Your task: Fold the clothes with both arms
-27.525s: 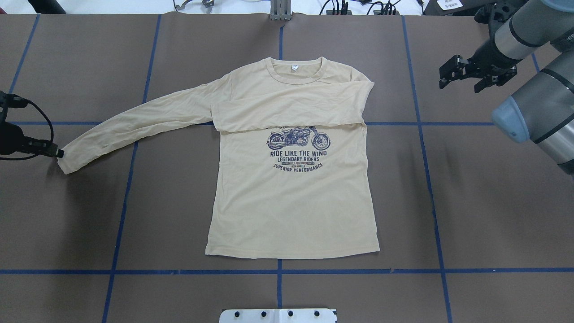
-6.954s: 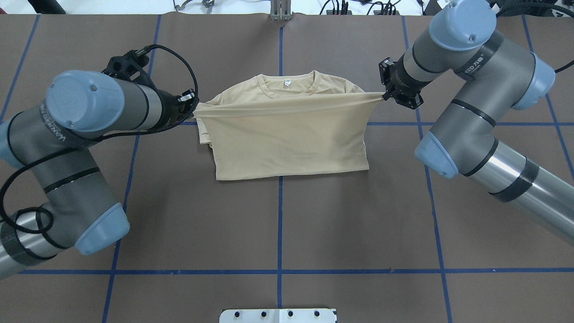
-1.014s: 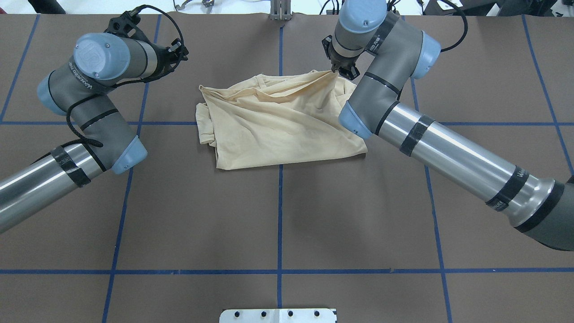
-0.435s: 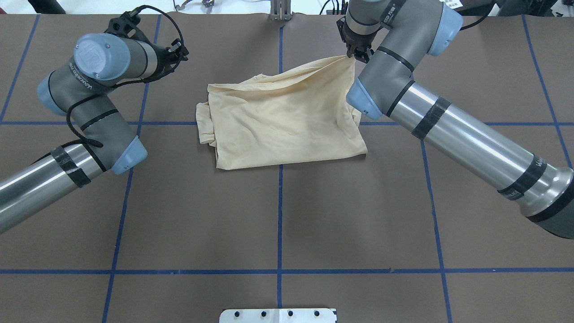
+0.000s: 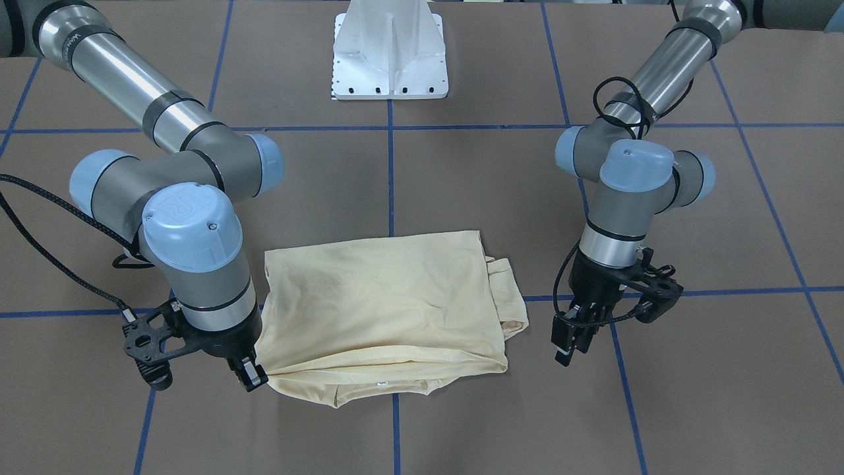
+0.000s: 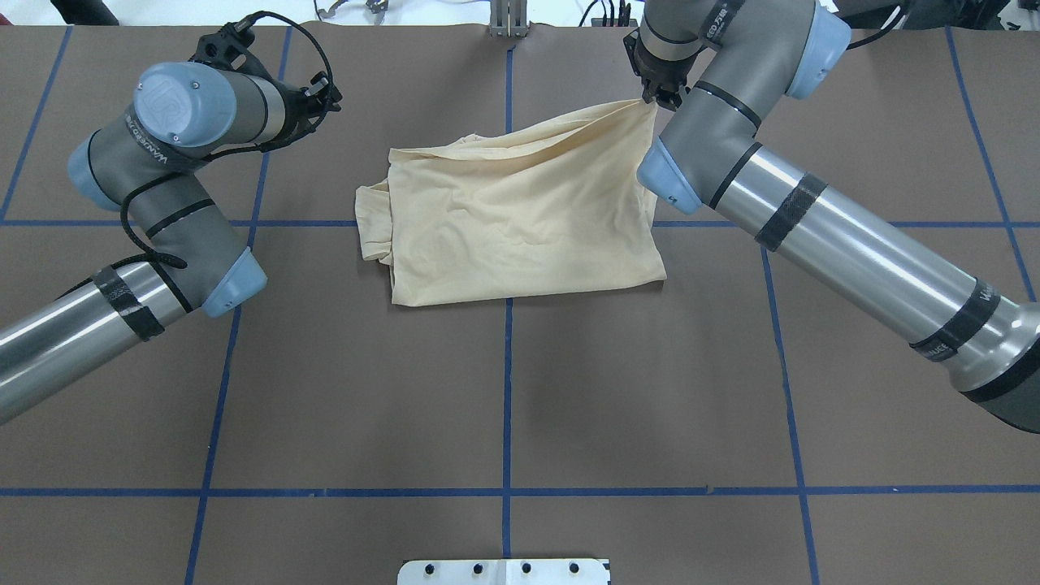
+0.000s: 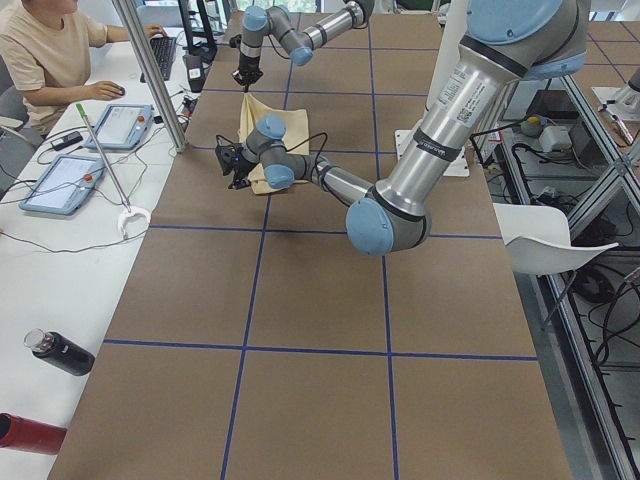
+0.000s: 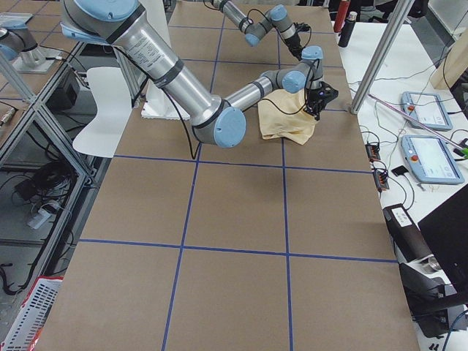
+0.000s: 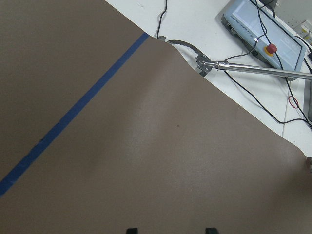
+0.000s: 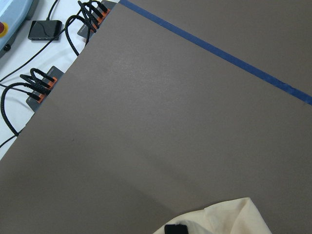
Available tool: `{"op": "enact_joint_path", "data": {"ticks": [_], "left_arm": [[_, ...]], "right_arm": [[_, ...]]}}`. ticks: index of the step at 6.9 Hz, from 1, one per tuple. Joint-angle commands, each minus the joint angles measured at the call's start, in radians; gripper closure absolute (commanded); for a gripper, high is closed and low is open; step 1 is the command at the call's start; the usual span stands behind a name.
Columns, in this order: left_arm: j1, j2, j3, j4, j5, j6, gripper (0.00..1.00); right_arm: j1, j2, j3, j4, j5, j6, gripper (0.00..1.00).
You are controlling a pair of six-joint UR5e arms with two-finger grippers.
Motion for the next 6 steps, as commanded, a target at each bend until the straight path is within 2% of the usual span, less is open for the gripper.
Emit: {"op": "enact_joint_path", "data": {"ticks": [1, 3, 4, 5, 6], "left_arm": [[0.001, 0.002, 0.001, 0.0, 0.0, 0.005, 0.43], [0.003, 0.014, 0.001, -0.001, -0.002, 0.009, 0.43], [0.003, 0.014, 0.001, -0.001, -0.002, 0.008, 0.43], [0.002, 0.016, 0.001, -0.001, -0.002, 0.008, 0.43], [0.001, 0.02, 0.001, -0.003, -0.002, 0.005, 0.43]], "right_arm": [[-0.01, -0.001, -0.019, 0.013, -0.006, -0.004, 1.0], [-0.018, 0.003, -0.051, 0.059, -0.006, 0.001, 1.0], [-0.018, 0.008, -0.066, 0.079, -0.006, 0.001, 0.88], [-0.018, 0.008, -0.083, 0.109, -0.008, 0.001, 0.63], [-0.018, 0.008, -0.085, 0.111, -0.006, 0.001, 0.49]]}}
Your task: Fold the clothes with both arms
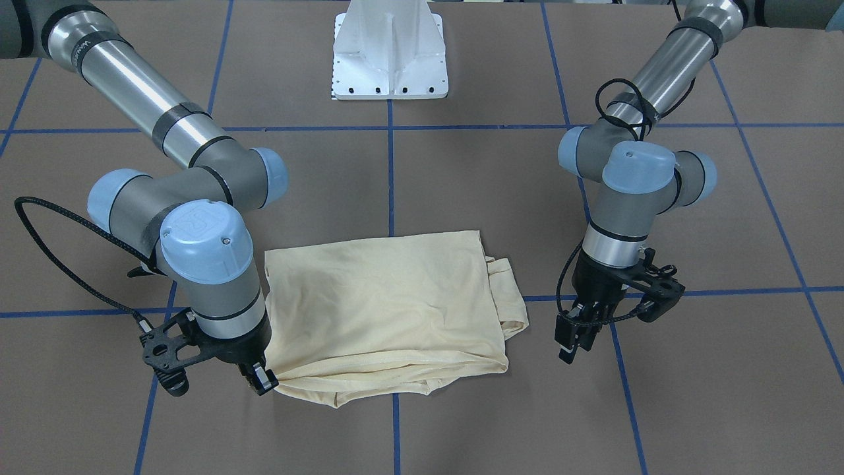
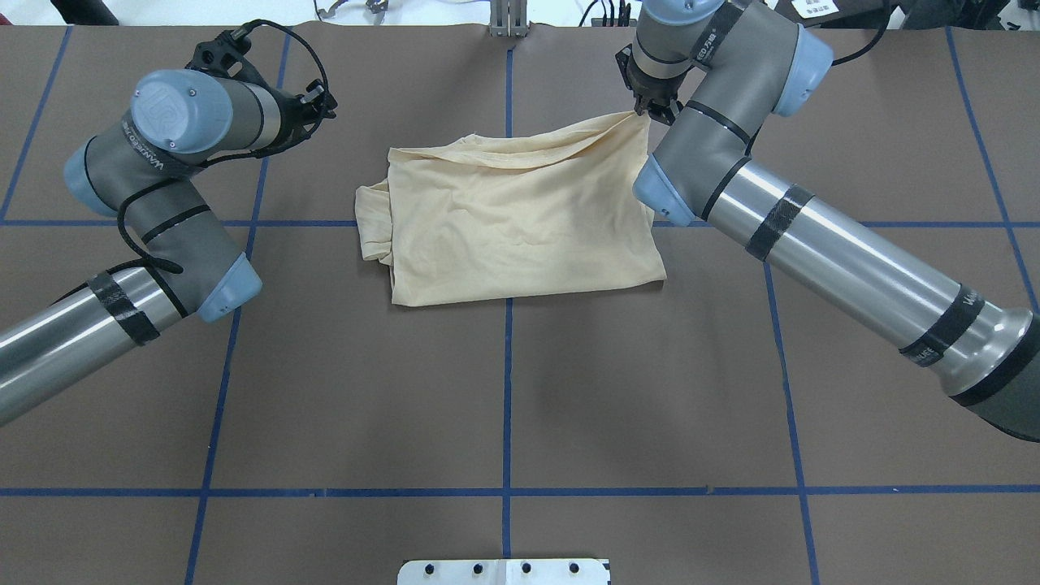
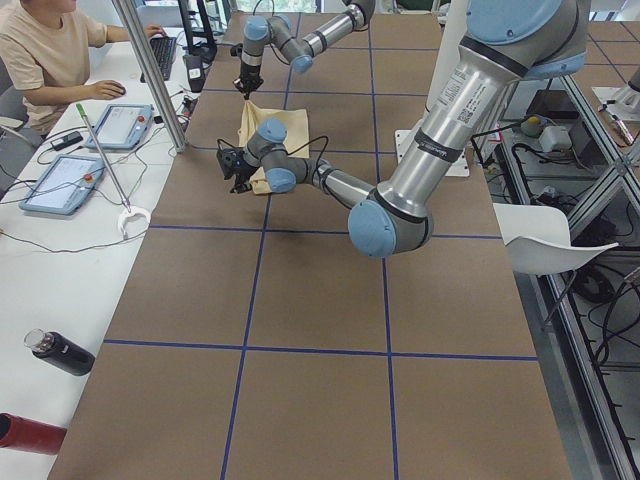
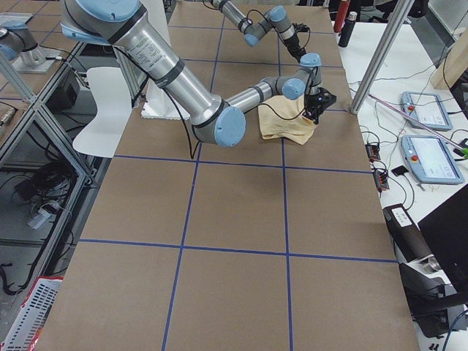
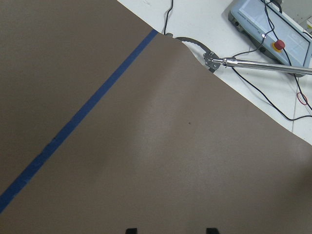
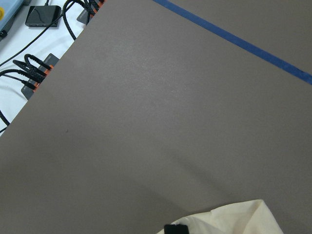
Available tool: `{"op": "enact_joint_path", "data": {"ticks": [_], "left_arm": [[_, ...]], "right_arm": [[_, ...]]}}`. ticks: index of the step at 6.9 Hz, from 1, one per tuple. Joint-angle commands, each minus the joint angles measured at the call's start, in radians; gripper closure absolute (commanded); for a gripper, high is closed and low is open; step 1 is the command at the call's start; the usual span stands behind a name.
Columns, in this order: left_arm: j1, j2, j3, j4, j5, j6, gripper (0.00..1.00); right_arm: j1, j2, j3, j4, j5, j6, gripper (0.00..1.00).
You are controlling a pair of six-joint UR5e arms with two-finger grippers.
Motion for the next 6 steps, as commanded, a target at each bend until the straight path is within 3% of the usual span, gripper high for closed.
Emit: {"op": "enact_joint_path", "data": {"ticks": [1, 3, 4, 6], "left_arm": [[0.001, 0.004, 0.0, -0.001, 0.0, -0.002, 0.43], [0.001, 0.004, 0.0, -0.001, 0.0, -0.004, 0.43], [0.001, 0.004, 0.0, -0.001, 0.0, -0.002, 0.43], [0.001, 0.004, -0.002, -0.001, 0.0, -0.001, 0.43]], "right_arm": [[0.0, 0.001, -0.007, 0.014, 0.001, 0.002, 0.46], [-0.022, -0.028, 0.06, 0.019, 0.004, 0.043, 0.39], [-0.061, -0.103, 0.157, 0.019, 0.005, 0.113, 0.39], [-0.139, -0.308, 0.439, 0.016, -0.008, 0.19, 0.39]]}}
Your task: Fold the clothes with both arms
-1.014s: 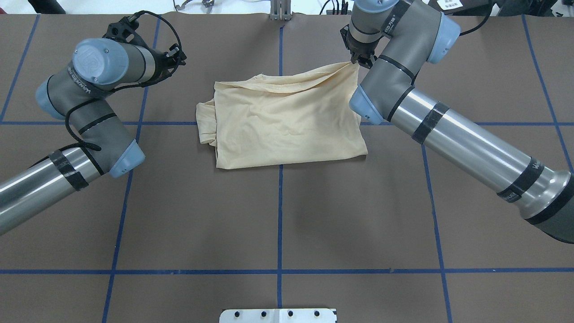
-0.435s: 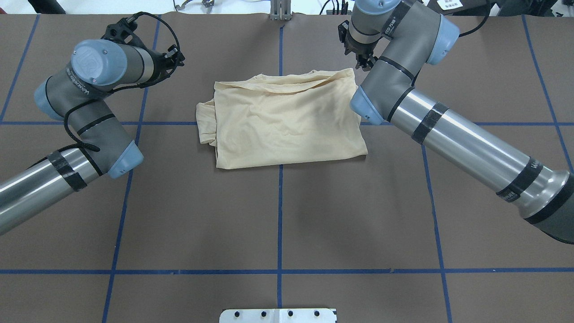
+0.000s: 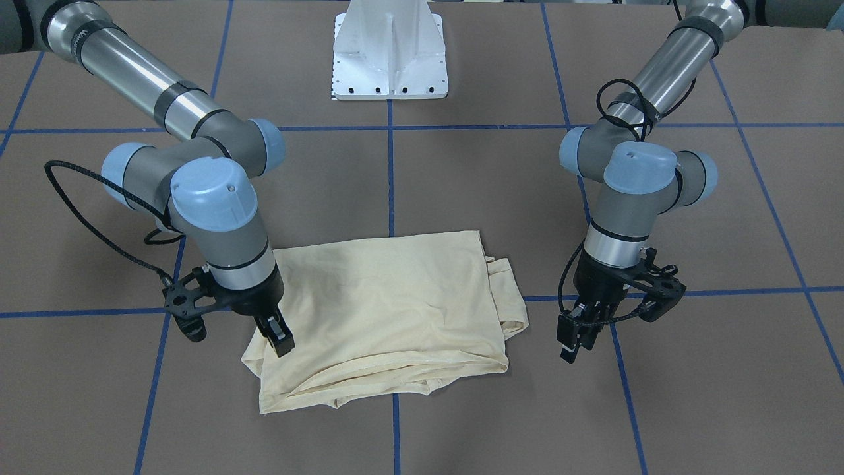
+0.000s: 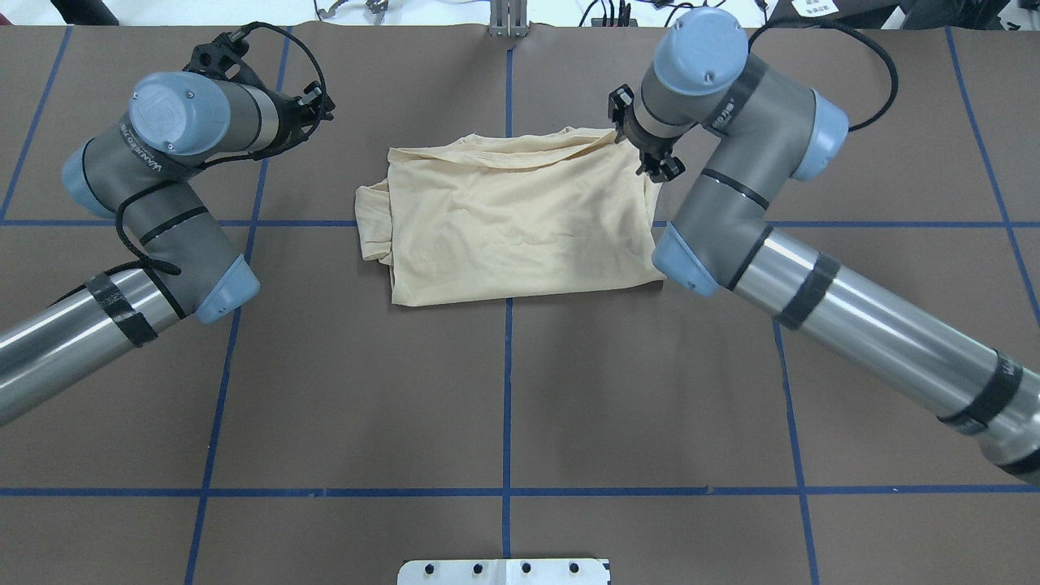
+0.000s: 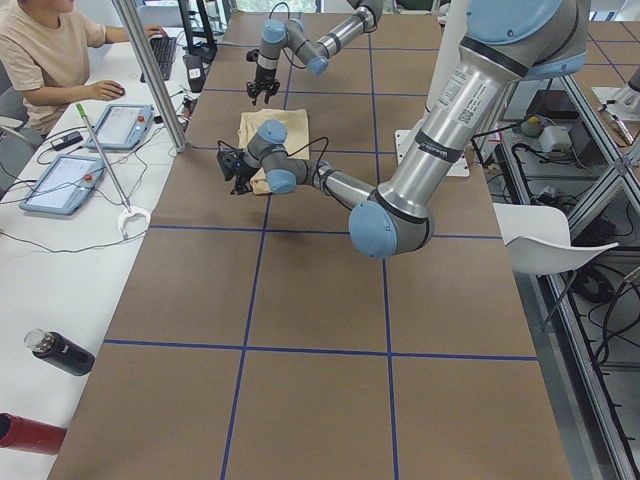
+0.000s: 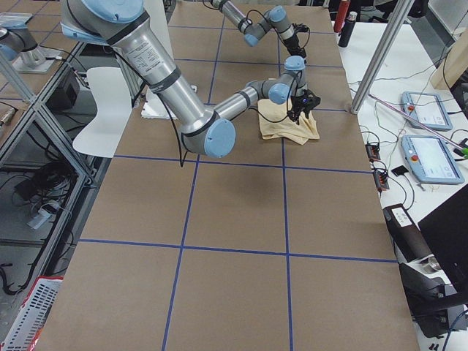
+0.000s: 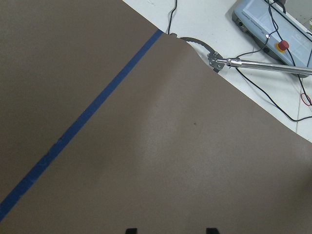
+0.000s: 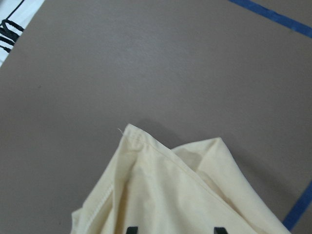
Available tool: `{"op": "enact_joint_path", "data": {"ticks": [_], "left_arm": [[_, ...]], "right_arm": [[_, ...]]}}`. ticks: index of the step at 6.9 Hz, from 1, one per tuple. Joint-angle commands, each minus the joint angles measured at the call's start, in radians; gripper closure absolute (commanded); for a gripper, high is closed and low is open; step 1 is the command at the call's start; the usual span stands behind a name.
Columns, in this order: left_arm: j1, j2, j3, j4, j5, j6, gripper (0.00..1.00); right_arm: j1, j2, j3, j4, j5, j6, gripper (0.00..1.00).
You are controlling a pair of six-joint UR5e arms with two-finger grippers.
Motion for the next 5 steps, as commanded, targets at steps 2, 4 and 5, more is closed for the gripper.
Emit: {"op": "enact_joint_path", "data": {"ticks": [2, 4, 5], "left_arm": [[0.0, 0.0, -0.001, 0.002, 0.002, 0.002, 0.43], [0.0, -0.003, -0.001, 0.002, 0.002, 0.002, 0.43], [0.002, -0.002, -0.001, 0.002, 0.002, 0.002, 0.43]], "right_arm": [[-0.125, -0.211, 0.259, -0.007, -0.105, 0.082, 0.34], [-0.141, -0.277, 0.298, 0.002, -0.13, 0.091, 0.28], [-0.144, -0.285, 0.308, 0.002, -0.128, 0.123, 0.28]]}}
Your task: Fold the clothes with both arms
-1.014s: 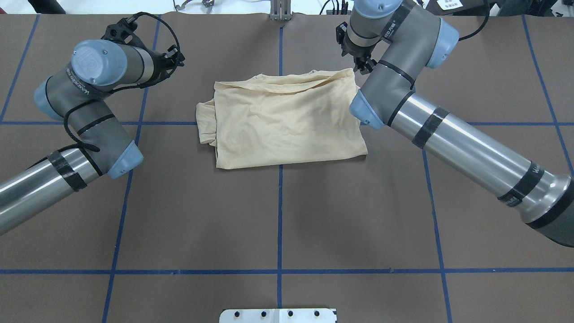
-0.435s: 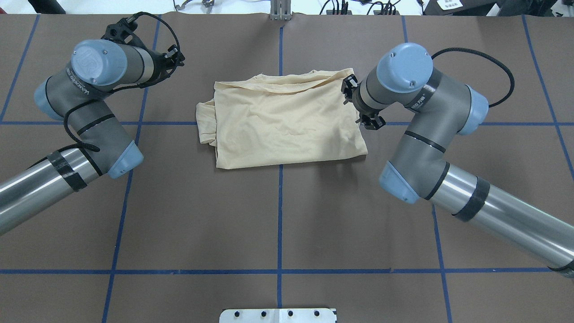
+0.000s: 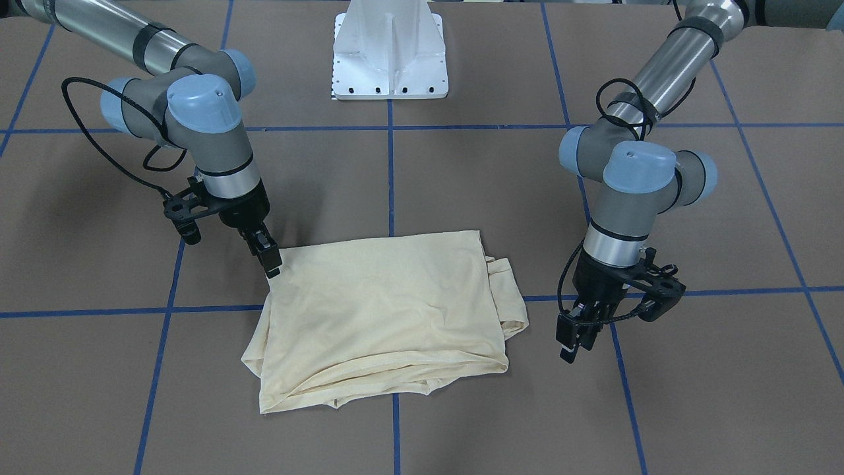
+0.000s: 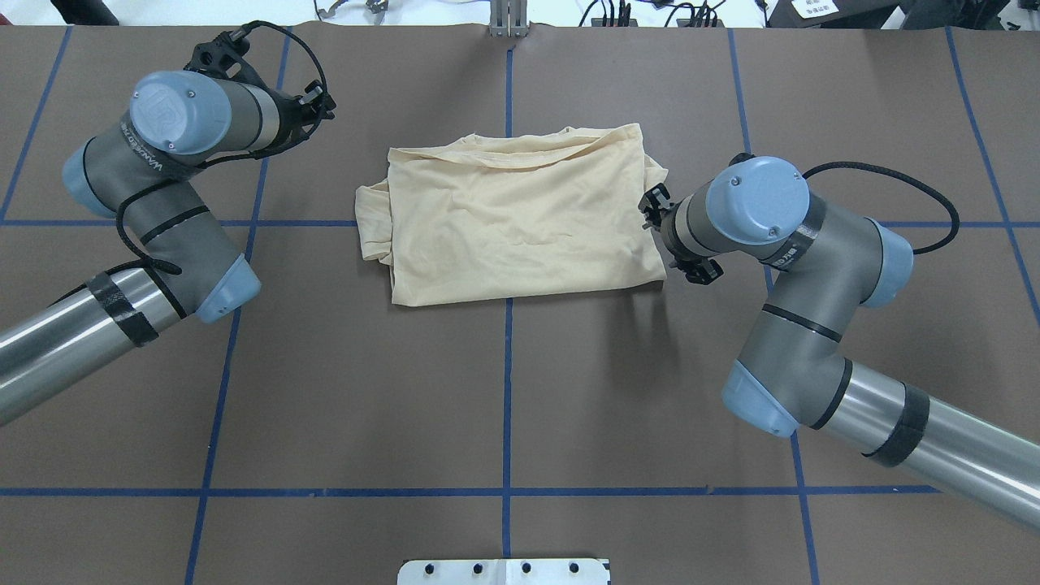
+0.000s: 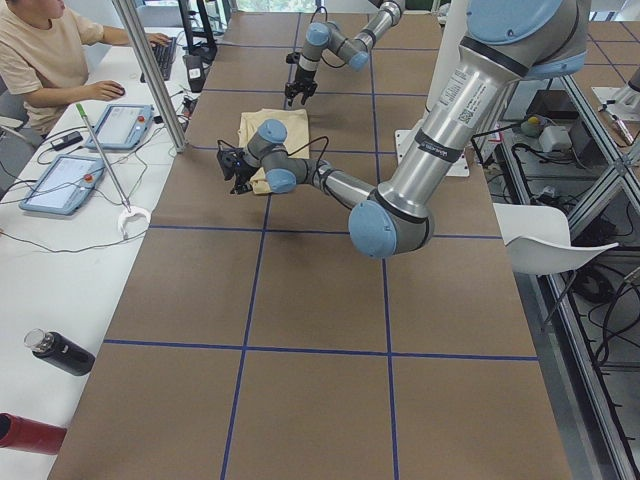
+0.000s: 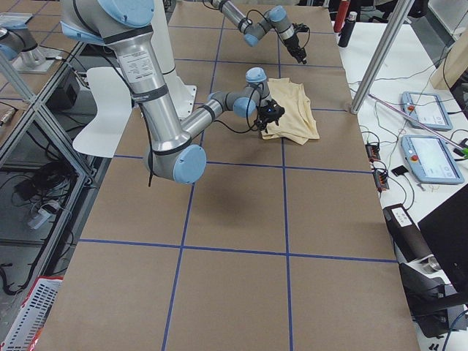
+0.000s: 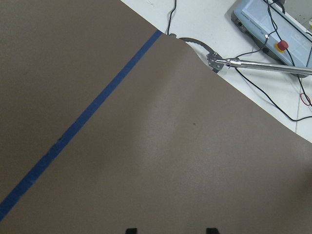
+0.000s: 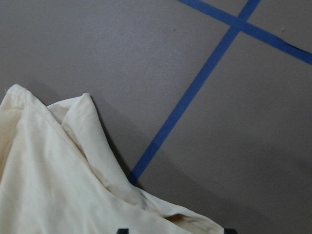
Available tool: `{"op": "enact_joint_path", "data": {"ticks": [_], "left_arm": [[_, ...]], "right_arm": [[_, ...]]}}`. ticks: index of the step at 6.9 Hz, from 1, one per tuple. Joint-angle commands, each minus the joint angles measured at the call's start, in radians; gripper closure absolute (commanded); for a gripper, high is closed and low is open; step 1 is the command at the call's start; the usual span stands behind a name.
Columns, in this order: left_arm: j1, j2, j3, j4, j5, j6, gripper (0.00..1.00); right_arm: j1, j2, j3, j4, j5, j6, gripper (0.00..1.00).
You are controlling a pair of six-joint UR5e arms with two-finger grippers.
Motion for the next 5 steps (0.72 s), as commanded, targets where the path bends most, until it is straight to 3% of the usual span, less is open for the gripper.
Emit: {"op": "enact_joint_path", "data": {"ticks": [1, 5], "left_arm": [[0.001, 0.0, 0.0, 0.0, 0.0, 0.0, 0.43], [0.0, -0.001, 0.0, 0.002, 0.014, 0.0, 0.43]], "right_arm": [[-0.033, -0.02, 0.008, 0.002, -0.005, 0.045, 0.27], [-0.064, -0.007, -0.036, 0.004, -0.025, 0.038, 0.25]]}}
